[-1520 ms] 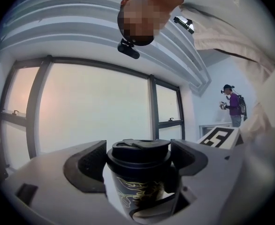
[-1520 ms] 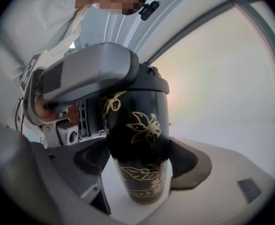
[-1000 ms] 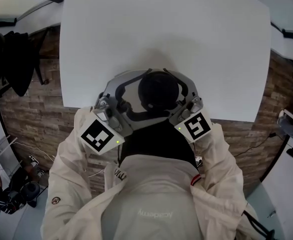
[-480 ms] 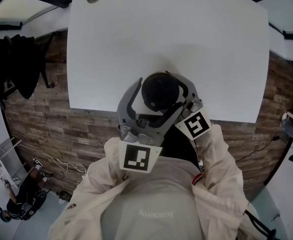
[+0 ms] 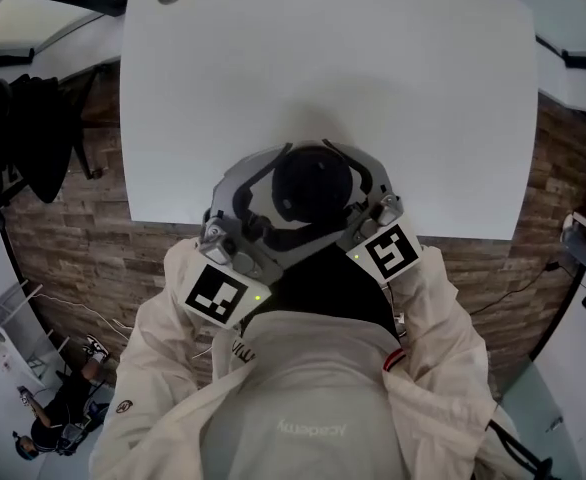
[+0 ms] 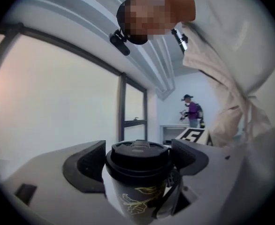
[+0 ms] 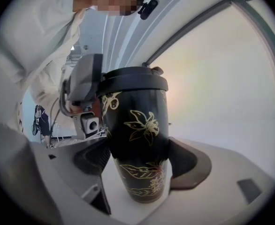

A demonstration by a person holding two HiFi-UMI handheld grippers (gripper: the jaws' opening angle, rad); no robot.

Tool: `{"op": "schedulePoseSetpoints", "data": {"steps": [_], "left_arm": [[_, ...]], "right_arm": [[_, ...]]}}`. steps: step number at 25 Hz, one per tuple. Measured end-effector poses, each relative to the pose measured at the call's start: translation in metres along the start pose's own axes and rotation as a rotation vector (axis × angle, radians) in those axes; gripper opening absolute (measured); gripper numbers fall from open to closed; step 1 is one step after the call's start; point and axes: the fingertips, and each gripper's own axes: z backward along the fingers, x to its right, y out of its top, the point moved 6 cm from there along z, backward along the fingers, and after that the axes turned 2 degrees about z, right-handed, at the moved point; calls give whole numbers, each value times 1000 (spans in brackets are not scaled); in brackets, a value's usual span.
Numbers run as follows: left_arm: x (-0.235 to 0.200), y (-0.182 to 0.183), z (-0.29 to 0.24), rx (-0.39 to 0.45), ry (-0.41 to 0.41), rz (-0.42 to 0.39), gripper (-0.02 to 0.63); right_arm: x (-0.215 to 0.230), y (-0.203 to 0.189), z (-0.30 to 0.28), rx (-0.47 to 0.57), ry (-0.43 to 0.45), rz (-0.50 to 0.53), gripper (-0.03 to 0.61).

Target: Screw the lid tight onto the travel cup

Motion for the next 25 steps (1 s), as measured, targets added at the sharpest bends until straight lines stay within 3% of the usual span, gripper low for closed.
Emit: {"op": "schedulePoseSetpoints", "data": {"steps": [3,5,7,11,17,20,22,25], "left_arm": [[-12,-1,0,14,-228,15,440],[-16,2,-4,19,-260,-1,440],[-14,1,-5,14,-229,6,440],[-7,-2,2,-44,-31,73,442],[16,2,1,-113,402,107,440],[16,5,-7,-108,492,126,440],[14,7,-10,-94,431,79,440],[8,7,-5,-55,205,-13,440]], "right_arm": [[0,-4,0,-31,22,13,400],[2,-5,0,-30,21,12,400],[2,-5,1,-32,17,13,400],[0,-4,1,-47,19,21,399],[0,-2,4,-64,19,36,400],[1,4,3,-45,12,30,400],[3,4,4,-40,13,23,399],[2,3,5,-53,25,30,400]]}}
